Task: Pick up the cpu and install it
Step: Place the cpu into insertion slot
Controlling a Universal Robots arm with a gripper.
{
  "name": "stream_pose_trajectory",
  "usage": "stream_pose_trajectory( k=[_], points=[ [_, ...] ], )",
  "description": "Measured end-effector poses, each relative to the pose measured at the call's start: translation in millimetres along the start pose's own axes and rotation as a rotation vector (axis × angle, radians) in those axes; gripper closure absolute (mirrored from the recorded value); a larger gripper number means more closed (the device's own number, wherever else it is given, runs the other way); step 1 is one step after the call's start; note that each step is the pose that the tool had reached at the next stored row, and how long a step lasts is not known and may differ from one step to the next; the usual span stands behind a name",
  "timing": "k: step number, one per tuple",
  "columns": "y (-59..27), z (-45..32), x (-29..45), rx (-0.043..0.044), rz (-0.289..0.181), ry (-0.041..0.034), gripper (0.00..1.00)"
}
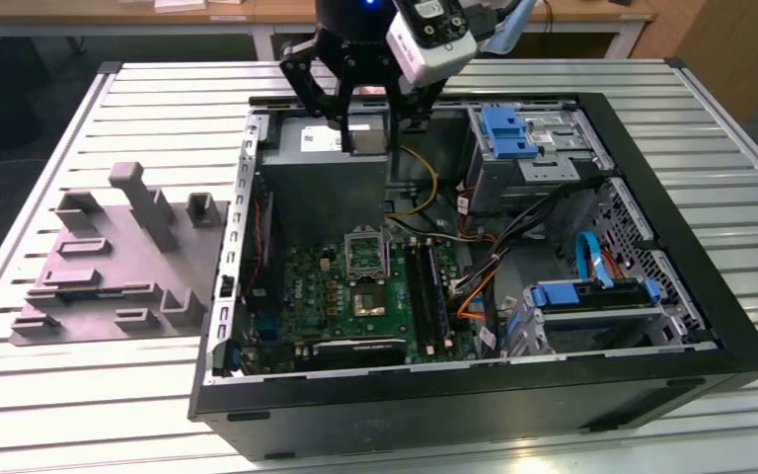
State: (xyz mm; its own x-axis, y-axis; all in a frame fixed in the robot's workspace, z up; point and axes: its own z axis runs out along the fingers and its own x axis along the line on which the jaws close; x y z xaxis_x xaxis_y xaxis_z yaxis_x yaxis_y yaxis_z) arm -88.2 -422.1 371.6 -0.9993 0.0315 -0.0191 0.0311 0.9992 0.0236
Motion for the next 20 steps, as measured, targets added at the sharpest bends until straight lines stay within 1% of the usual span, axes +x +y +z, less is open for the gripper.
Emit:
stream_pose_trajectory(
  k=[4,10,16,20],
  points=[
    [-4.5,7.1,0.0,0.0003,0.0,0.0001,0.53],
    [-7.6,16.7,0.1,0.0002,-0.001,0.0001,0.53],
    [-17.2,24.5,0.0,0.0002,-0.001,0.0001,0.53],
    [-20.9,30.0,0.0,0.0003,-0.001,0.0002,0.53]
  ],
)
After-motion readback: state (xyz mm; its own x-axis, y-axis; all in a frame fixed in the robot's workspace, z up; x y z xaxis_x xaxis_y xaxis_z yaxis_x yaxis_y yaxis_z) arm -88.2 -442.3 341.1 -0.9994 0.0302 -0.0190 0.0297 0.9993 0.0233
